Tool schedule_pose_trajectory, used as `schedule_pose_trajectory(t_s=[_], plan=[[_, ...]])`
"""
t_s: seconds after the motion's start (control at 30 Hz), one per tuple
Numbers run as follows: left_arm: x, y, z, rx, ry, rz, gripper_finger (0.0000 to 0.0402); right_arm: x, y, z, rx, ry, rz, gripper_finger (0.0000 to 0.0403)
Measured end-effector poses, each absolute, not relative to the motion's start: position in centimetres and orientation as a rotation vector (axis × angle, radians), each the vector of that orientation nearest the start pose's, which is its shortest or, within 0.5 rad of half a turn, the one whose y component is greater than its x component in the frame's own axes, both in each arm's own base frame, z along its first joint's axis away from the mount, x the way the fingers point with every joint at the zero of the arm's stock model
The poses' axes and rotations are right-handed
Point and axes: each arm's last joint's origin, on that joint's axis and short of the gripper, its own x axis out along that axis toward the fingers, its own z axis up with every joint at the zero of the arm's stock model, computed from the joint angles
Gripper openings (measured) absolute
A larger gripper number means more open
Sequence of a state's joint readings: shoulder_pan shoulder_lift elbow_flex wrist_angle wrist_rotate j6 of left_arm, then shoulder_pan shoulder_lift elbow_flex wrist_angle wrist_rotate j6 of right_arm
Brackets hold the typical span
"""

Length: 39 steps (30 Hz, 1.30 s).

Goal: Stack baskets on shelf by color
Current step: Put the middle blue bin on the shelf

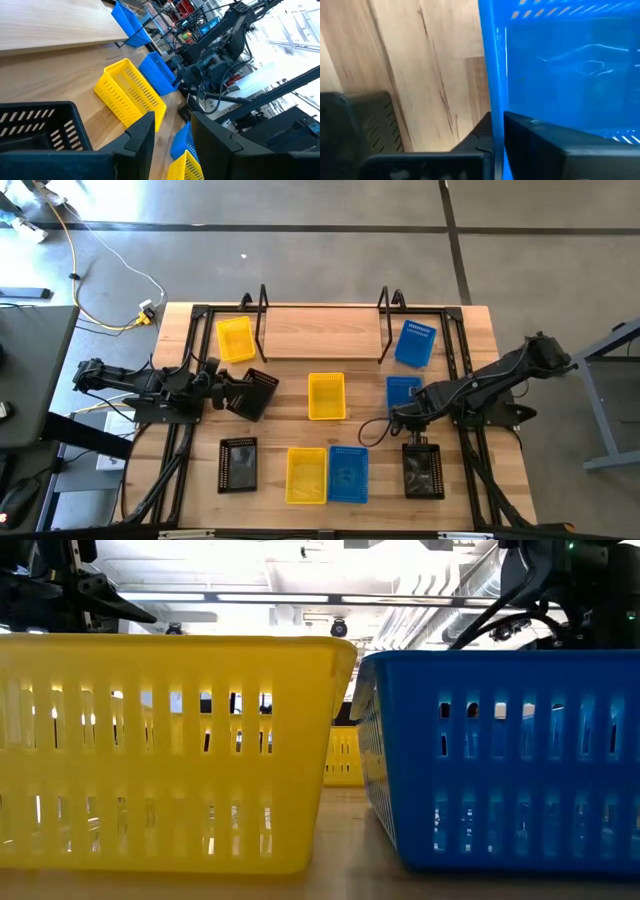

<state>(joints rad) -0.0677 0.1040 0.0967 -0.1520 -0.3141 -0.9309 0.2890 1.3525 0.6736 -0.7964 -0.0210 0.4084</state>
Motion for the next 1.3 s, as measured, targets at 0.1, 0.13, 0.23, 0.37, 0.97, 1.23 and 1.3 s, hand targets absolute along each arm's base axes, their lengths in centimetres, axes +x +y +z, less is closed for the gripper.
schedule_pose_trajectory(t_s=[0.1,0.13,0.23,0.37,0.97,1.23,1.3], plan=[[9.7,0.2,17.4,-0.9,0.042,0.277,0.0117,19.8,5.9,16.6,0.18,1.465,-0.073,0.0014],[9.8,0.1,17.4,-0.904,0.048,0.264,0.0117,20.1,6.0,17.1,0.186,1.452,-0.068,0.0008],[9.8,0.0,17.4,-0.908,0.065,0.233,0.0117,21.2,6.4,18.9,0.192,1.396,-0.033,0.0003],[9.8,0.0,17.4,-0.911,0.07,0.223,0.0117,22.8,6.7,21.5,0.206,1.305,0.0,0.0001],[9.8,0.0,17.4,-0.882,0.074,0.219,0.0117,26.6,3.1,29.8,-0.218,0.966,-0.12,0.0],[9.8,0.0,17.4,-0.869,0.075,0.218,0.0117,26.7,-1.7,29.9,-0.394,1.014,-0.26,0.0],[9.8,0.0,17.4,-0.867,0.076,0.218,0.0117,26.9,-3.0,29.7,-0.409,1.024,-0.282,0.0]])
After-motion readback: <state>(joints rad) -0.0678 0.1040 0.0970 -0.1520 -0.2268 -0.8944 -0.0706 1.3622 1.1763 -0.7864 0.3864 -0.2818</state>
